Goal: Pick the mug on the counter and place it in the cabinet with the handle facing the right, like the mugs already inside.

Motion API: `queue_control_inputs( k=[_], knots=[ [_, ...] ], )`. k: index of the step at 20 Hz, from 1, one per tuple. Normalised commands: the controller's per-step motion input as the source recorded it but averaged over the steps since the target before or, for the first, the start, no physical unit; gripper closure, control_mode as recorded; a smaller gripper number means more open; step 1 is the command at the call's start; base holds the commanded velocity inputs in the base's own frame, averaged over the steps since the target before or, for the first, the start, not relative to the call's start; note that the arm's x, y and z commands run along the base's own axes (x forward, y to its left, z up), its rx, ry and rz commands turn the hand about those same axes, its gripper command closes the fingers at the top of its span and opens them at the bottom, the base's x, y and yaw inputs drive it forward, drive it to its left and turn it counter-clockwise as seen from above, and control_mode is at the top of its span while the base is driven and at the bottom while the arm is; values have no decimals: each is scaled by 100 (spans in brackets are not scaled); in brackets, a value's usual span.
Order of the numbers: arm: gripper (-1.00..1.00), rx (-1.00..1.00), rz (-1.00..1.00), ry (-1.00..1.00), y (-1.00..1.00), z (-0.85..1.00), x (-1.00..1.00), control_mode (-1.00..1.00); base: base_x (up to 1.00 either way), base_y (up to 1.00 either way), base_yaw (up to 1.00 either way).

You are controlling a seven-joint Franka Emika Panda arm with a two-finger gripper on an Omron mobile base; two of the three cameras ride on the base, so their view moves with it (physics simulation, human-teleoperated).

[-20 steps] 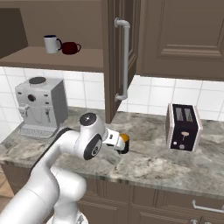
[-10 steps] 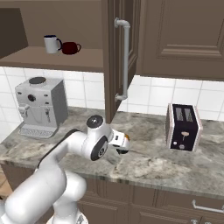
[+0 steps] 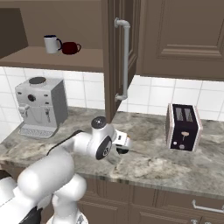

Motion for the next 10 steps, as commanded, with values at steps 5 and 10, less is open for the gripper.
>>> queue_control_inputs(
  k=[5,10],
  knots=[
    [-100,0,0,0,-6,-17,30,-100,0,0,0],
    [-100,0,0,0,-6,-16,20,-100,0,0,0]
  ],
)
